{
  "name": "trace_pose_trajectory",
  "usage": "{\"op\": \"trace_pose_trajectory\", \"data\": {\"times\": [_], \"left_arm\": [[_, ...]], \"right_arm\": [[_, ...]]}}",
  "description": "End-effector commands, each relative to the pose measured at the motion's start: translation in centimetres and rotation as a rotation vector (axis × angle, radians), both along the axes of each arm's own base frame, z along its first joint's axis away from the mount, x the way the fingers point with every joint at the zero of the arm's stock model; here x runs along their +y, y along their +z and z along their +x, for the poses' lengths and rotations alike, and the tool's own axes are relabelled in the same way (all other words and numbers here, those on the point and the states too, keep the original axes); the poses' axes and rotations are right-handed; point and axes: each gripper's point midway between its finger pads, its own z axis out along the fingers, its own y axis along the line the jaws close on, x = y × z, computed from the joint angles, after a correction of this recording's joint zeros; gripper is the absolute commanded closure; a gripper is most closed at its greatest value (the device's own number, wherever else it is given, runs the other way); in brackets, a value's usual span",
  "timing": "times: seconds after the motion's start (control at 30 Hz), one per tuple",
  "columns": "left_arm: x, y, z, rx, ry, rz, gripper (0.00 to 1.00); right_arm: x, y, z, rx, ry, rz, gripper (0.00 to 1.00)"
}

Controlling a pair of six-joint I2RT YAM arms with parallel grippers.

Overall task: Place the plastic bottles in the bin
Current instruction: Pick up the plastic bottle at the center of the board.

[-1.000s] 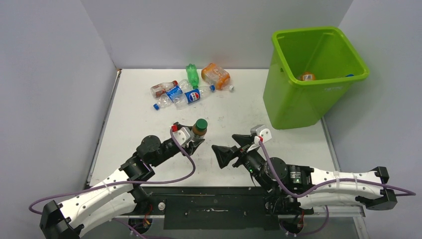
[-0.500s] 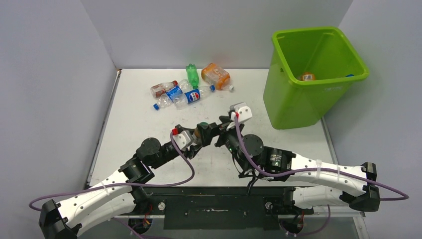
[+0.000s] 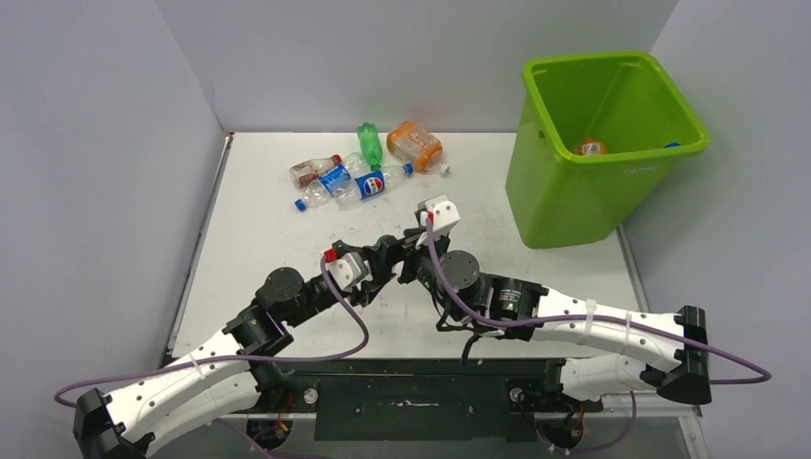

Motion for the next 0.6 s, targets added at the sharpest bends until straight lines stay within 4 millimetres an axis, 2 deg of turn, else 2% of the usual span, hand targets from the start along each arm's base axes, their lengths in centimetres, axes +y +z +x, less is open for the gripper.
{"op": "trace_pose_trajectory", "data": {"times": [0.0, 0.07, 0.2, 0.3, 0.33, 0.37, 0.4, 0.47, 0.5, 0.53, 0.57], "left_arm": [[-0.1, 3.6, -0.4, -0.067, -0.016, -0.089, 1.00], [-0.1, 3.7, -0.4, -0.067, -0.015, -0.089, 1.00], [0.0, 3.9, -0.6, -0.070, -0.017, -0.097, 1.00], [0.1, 4.0, -0.5, -0.069, -0.011, -0.107, 1.00], [0.1, 4.1, -0.5, -0.069, -0.012, -0.112, 0.94], [0.1, 4.2, -0.5, -0.070, -0.010, -0.115, 0.82], [0.2, 4.2, -0.6, -0.071, -0.010, -0.117, 0.65], [0.4, 4.4, -0.6, -0.074, -0.004, -0.128, 0.31], [0.6, 4.5, -0.6, -0.075, 0.004, -0.136, 0.07], [0.7, 4.7, -0.6, -0.081, 0.012, -0.146, 0.03], [1.0, 4.9, -0.5, -0.085, 0.025, -0.158, 0.04]], "right_arm": [[0.7, 1.0, -0.1, 0.002, 0.026, 0.051, 0.15], [0.7, 0.5, 0.1, 0.009, 0.011, 0.035, 0.25], [0.3, 0.3, 0.5, 0.013, -0.007, 0.035, 0.56], [0.3, 0.3, 0.7, 0.019, -0.002, 0.027, 0.71], [0.2, 0.2, 0.7, 0.024, -0.002, 0.019, 0.77], [0.0, 0.3, 0.7, 0.023, -0.005, 0.020, 0.87], [-0.4, 0.5, 0.7, 0.023, -0.013, 0.022, 0.94], [-1.3, 1.5, 0.7, 0.007, -0.029, 0.030, 0.95], [-1.9, 2.3, 0.8, -0.005, -0.041, 0.027, 0.95], [-2.7, 3.2, 0.9, -0.023, -0.059, 0.020, 0.95], [-3.6, 4.5, 1.0, -0.044, -0.079, 0.014, 0.95]]}}
